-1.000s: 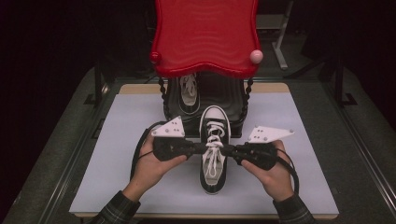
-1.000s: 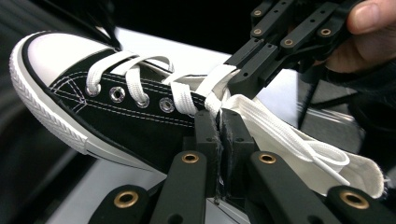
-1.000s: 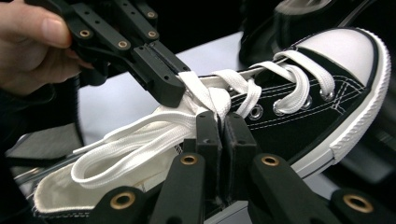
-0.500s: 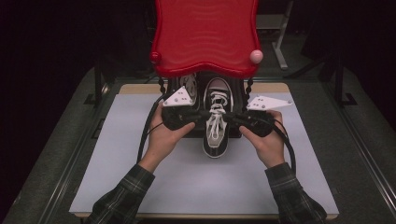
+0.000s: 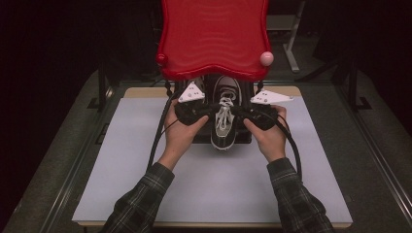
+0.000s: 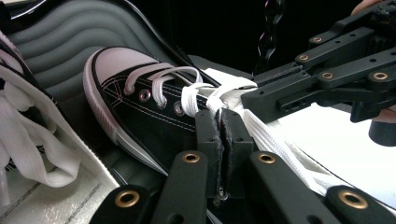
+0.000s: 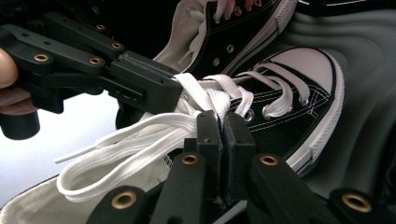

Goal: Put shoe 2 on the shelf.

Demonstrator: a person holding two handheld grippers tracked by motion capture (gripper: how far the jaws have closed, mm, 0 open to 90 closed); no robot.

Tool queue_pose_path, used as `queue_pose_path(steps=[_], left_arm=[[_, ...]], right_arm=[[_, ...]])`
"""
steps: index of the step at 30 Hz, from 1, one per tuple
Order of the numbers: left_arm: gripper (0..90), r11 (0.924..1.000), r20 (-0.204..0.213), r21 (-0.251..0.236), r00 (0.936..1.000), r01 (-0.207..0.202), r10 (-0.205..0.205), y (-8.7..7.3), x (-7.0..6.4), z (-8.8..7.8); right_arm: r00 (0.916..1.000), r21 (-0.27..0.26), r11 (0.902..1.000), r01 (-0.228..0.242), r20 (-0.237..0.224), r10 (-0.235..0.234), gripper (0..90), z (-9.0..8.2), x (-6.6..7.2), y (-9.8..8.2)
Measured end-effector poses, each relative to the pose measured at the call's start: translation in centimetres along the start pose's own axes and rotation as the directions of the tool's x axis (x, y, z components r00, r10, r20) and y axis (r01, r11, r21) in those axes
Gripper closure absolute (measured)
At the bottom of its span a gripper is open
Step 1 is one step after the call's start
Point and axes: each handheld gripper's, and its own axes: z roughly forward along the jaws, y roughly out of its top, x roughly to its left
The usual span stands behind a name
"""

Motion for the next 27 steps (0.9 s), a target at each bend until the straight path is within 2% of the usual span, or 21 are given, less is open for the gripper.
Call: queue_pose_path(steps=[2,5,10,15,17,20,24,27], left_arm=[[87.1,0.9999,-0.006,0.008,1.0000,-0.008,0.008,-0.2,-0.1,-0.1],[86.8,0.9999,-0.004,0.011,1.0000,0.001,-0.001,-0.3,0.0,-0.2],[83.1,0.9998,-0.001,0.019,1.0000,0.008,-0.008,-0.5,0.0,-0.3],[68.4,0.9998,0.004,0.019,1.0000,0.007,-0.007,-0.6,-0.1,-0.8],[62.5,0.9999,0.010,-0.003,0.9998,0.015,-0.015,-0.7,-0.3,-1.6],[54.6,0.9999,0.020,-0.001,0.9997,0.013,-0.013,-1.2,-0.7,-2.9],[47.6,0.9998,0.048,0.022,0.9989,0.003,-0.004,-2.7,-1.3,-4.6],[43.4,0.9984,0.057,0.054,0.9983,-0.015,0.012,-4.1,-1.6,-5.2]], right_arm=[[1.0000,0.004,1.0000,0.003,-0.001,-0.003,86.0,0.1,0.1,-0.1],[1.0000,0.003,1.0000,0.002,-0.008,-0.002,83.6,0.3,0.3,-0.1],[0.9997,0.005,0.9998,-0.020,-0.009,0.020,71.6,0.6,0.4,-0.1],[0.9995,0.005,0.9995,-0.030,-0.004,0.030,68.6,0.6,0.4,-0.1],[0.9996,0.007,0.9995,-0.030,-0.004,0.030,69.4,0.6,0.3,-0.1],[0.9996,0.008,0.9996,-0.028,-0.001,0.028,69.8,0.5,0.3,-0.1],[0.9995,0.009,0.9995,-0.031,-0.001,0.031,70.1,0.5,0.2,-0.1],[0.9996,0.010,0.9996,-0.027,0.000,0.027,70.8,0.5,0.3,-0.1]])
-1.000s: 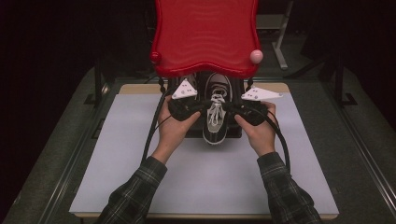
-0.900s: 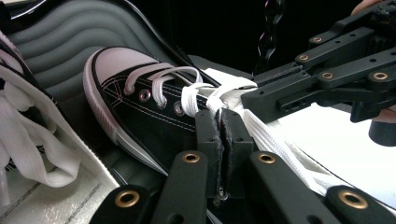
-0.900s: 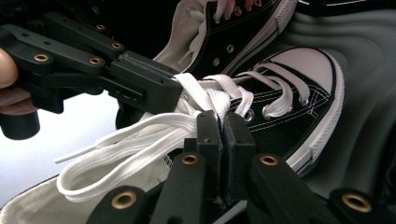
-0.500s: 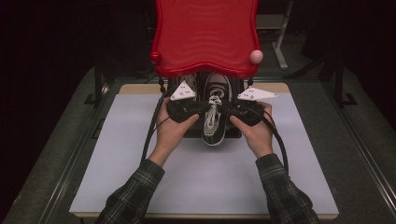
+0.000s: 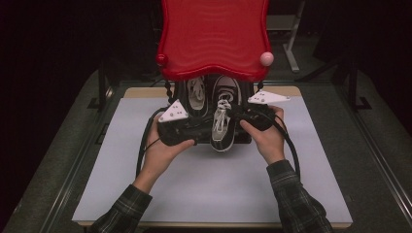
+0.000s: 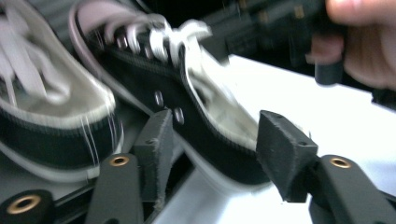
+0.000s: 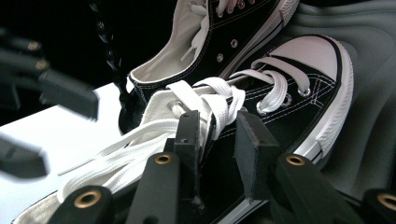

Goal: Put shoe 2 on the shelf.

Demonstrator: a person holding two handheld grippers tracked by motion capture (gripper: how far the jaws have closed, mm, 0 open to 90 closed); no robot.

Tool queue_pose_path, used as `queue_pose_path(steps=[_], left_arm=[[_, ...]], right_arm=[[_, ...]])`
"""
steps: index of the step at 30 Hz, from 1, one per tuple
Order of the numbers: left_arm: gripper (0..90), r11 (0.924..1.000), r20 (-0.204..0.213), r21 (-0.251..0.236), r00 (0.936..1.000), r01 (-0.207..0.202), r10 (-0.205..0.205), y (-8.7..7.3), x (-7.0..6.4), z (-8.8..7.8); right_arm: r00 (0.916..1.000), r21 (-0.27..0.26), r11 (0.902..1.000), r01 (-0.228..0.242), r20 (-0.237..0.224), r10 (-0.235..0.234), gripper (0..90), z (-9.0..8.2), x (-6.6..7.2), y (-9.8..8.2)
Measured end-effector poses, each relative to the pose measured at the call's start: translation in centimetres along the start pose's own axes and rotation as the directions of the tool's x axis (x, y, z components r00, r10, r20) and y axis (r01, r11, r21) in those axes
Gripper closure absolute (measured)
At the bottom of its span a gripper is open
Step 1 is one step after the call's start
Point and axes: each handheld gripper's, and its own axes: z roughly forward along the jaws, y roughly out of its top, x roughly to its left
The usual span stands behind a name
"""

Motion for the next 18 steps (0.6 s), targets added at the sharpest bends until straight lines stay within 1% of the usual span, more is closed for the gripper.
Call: queue_pose_path(steps=[2,4,5,7,8,9,10,12,14,15,16,18], left_arm=[[41.3,0.9997,0.021,0.022,0.9998,-0.008,0.008,-1.0,-0.2,0.1],[37.9,0.9984,0.030,0.053,0.9994,-0.021,0.019,-2.0,-0.6,0.5],[36.7,0.9975,0.036,0.064,0.9990,-0.031,0.028,-2.4,-0.7,0.8],[35.8,0.9963,0.039,0.081,0.9990,-0.026,0.023,-3.3,-1.0,1.5],[35.7,0.9953,0.042,0.090,0.9986,-0.038,0.034,-3.7,-1.0,2.0],[35.6,0.9928,0.043,0.110,0.9982,-0.047,0.043,-4.0,-1.0,2.4],[35.3,0.9917,0.040,0.120,0.9982,-0.048,0.043,-4.2,-1.0,2.8],[34.8,0.9913,0.040,0.120,0.9979,-0.056,0.051,-4.4,-1.2,3.4],[34.9,0.9932,0.036,0.100,0.9978,-0.060,0.057,-4.3,-1.2,3.9],[34.9,0.9928,0.037,0.100,0.9973,-0.067,0.063,-4.2,-1.2,4.0],[33.9,0.9920,0.036,0.105,0.9971,-0.070,0.066,-4.1,-1.2,4.1],[33.5,0.9918,0.038,0.099,0.9963,-0.081,0.077,-4.2,-1.2,4.1]], right_arm=[[1.0000,0.001,1.0000,-0.003,0.001,0.003,70.9,0.0,0.0,0.0],[1.0000,0.003,1.0000,-0.003,0.001,0.003,70.9,0.0,0.0,0.0],[1.0000,0.001,1.0000,-0.004,0.000,0.004,71.0,0.0,0.0,0.0],[1.0000,0.004,1.0000,-0.005,-0.001,0.005,71.1,0.0,0.0,0.1],[1.0000,0.003,1.0000,-0.005,0.000,0.005,71.3,0.0,-0.1,0.1],[1.0000,0.005,1.0000,-0.005,0.002,0.005,71.3,0.0,-0.1,0.1],[1.0000,0.003,1.0000,-0.003,0.004,0.003,71.6,0.0,-0.1,0.1],[0.9999,-0.007,1.0000,-0.003,0.010,0.003,73.2,-0.2,-0.3,0.1],[0.9998,-0.010,0.9999,-0.013,0.013,0.013,74.8,-0.4,-0.6,0.2],[0.9998,-0.009,0.9998,-0.016,0.008,0.016,74.9,-0.4,-0.7,0.2],[0.9999,-0.008,0.9999,-0.012,0.011,0.012,75.0,-0.4,-0.7,0.1],[0.9999,-0.008,0.9999,-0.009,0.012,0.009,74.9,-0.4,-0.6,0.1]])
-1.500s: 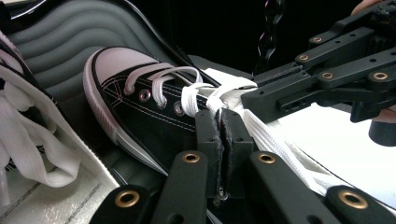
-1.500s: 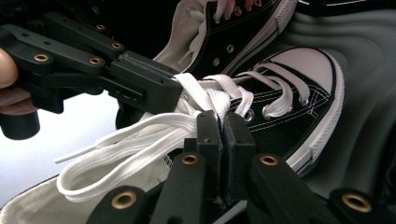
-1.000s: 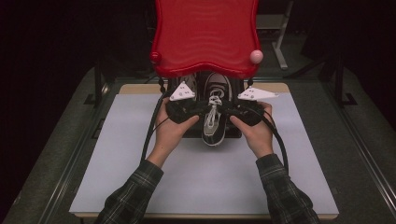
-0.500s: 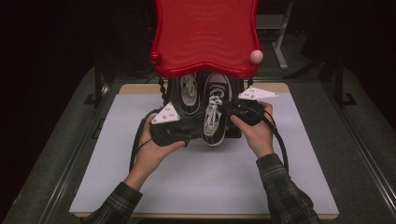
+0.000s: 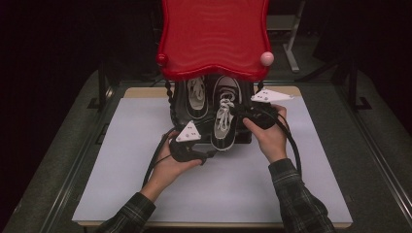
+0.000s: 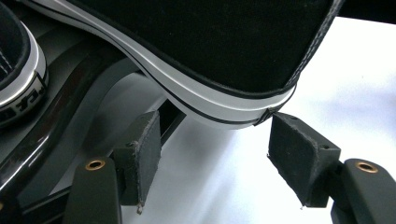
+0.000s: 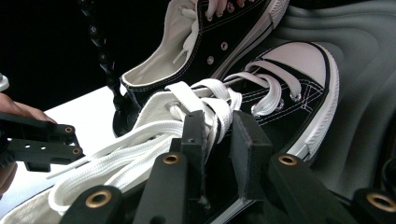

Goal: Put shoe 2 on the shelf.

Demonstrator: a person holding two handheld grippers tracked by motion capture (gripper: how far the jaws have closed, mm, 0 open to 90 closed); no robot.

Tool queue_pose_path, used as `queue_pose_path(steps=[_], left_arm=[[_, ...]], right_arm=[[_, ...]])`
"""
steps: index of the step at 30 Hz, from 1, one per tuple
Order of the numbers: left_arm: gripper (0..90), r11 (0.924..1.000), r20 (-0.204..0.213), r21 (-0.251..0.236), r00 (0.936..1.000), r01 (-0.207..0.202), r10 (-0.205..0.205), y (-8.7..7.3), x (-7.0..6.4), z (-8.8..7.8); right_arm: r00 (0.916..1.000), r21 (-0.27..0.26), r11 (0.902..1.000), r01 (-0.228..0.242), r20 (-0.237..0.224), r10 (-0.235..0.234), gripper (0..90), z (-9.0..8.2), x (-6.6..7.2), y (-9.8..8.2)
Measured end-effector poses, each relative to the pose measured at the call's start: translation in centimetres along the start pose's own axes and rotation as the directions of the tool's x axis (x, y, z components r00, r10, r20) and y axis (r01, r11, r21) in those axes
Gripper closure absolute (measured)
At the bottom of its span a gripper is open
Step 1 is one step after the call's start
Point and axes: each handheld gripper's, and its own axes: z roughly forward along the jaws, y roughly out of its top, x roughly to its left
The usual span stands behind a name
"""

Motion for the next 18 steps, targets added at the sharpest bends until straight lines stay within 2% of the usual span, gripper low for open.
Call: queue_pose_path(steps=[3,5,12,18], left_arm=[[38.0,0.9999,0.018,-0.004,0.9997,-0.014,0.014,0.0,0.0,0.0],[39.8,0.9998,0.015,0.004,0.9997,-0.022,0.021,0.0,-0.1,0.0],[46.5,0.9994,0.036,-0.012,0.9988,-0.032,0.032,0.1,-0.1,0.0],[46.5,0.9994,0.035,-0.011,0.9989,-0.032,0.032,0.1,-0.2,0.0]], right_arm=[[1.0000,0.001,1.0000,-0.003,-0.003,0.003,74.2,0.1,0.0,0.0],[1.0000,0.000,1.0000,0.000,-0.004,0.000,70.7,0.0,0.1,0.0],[0.9996,0.003,0.9999,0.013,-0.026,-0.013,64.3,-2.3,0.4,-0.3],[0.9983,0.057,0.9976,0.040,-0.045,-0.037,56.7,-3.9,0.8,-2.9]])
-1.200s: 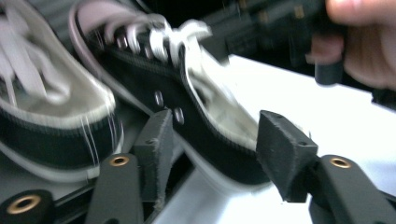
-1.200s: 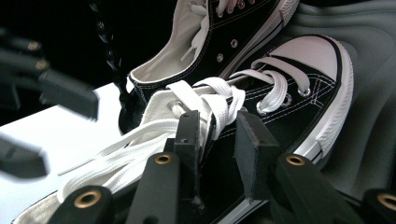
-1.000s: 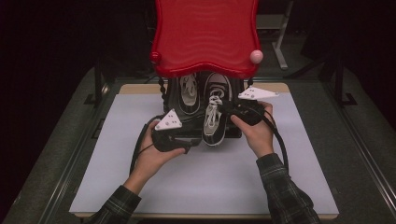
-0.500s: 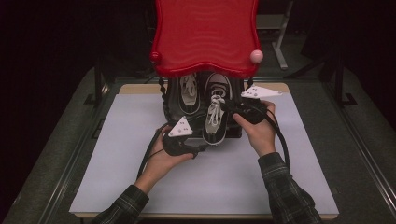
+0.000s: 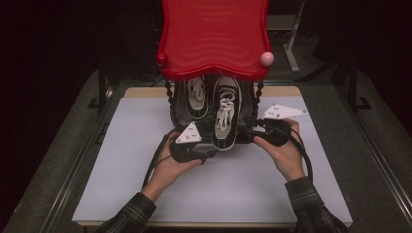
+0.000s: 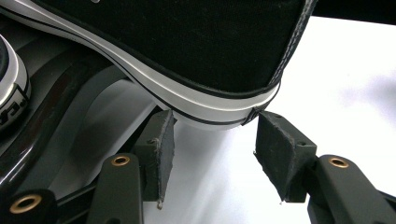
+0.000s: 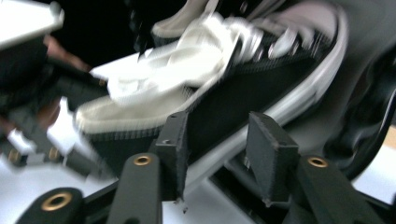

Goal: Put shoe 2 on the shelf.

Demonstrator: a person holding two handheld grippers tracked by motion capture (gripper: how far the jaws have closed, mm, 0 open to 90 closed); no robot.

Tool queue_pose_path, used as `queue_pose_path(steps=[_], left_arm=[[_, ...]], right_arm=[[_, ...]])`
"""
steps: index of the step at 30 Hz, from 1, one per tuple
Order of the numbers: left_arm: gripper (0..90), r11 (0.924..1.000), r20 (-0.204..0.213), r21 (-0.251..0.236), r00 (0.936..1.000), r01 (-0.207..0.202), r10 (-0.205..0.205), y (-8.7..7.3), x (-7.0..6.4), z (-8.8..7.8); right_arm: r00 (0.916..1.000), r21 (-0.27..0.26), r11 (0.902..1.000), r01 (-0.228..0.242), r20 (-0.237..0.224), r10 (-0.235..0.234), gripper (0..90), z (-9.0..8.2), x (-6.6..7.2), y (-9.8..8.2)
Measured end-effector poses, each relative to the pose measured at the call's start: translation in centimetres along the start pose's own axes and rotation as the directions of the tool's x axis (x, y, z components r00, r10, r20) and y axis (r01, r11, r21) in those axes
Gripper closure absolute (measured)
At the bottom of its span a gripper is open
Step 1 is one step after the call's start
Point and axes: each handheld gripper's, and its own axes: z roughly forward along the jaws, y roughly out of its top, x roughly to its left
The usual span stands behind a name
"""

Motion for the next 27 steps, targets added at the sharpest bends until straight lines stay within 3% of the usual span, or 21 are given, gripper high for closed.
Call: queue_pose_path(steps=[2,5,8,14,18,20,22,27], left_arm=[[46.5,1.0000,-0.001,0.000,1.0000,0.001,-0.001,0.0,0.0,0.0],[46.5,1.0000,-0.001,-0.001,1.0000,0.002,-0.002,0.0,-0.1,0.1],[46.4,1.0000,0.000,-0.003,1.0000,0.004,-0.004,0.0,0.0,0.1],[42.2,1.0000,-0.006,-0.002,1.0000,0.004,-0.004,0.0,0.1,0.1],[43.7,0.9999,0.010,-0.010,0.9999,0.013,-0.013,0.0,0.1,0.2],[44.9,1.0000,0.002,0.000,1.0000,0.001,-0.001,0.0,0.0,0.4],[45.0,1.0000,0.006,-0.006,1.0000,0.007,-0.007,0.1,0.0,0.4],[45.6,0.9998,-0.015,0.017,0.9999,-0.005,0.006,0.6,0.0,0.3]], right_arm=[[0.9995,0.034,0.9994,-0.005,-0.030,0.006,53.8,0.1,0.3,-1.2],[0.9964,0.080,0.9965,0.024,-0.083,-0.017,50.1,0.7,1.1,-2.9],[0.9932,0.116,0.9914,0.061,-0.106,-0.048,46.2,1.3,1.9,-3.7],[0.9910,0.151,0.9819,0.115,-0.086,-0.103,42.8,2.3,2.9,-4.4],[0.9924,0.141,0.9841,0.108,-0.074,-0.098,46.4,2.3,2.8,-4.5],[0.9938,0.164,0.9803,0.110,-0.038,-0.105,41.2,2.5,2.8,-4.7],[0.9948,0.157,0.9829,0.097,-0.047,-0.091,46.5,2.6,2.8,-4.8],[0.9938,0.164,0.9804,0.109,-0.038,-0.104,46.9,2.7,3.0,-4.5]])
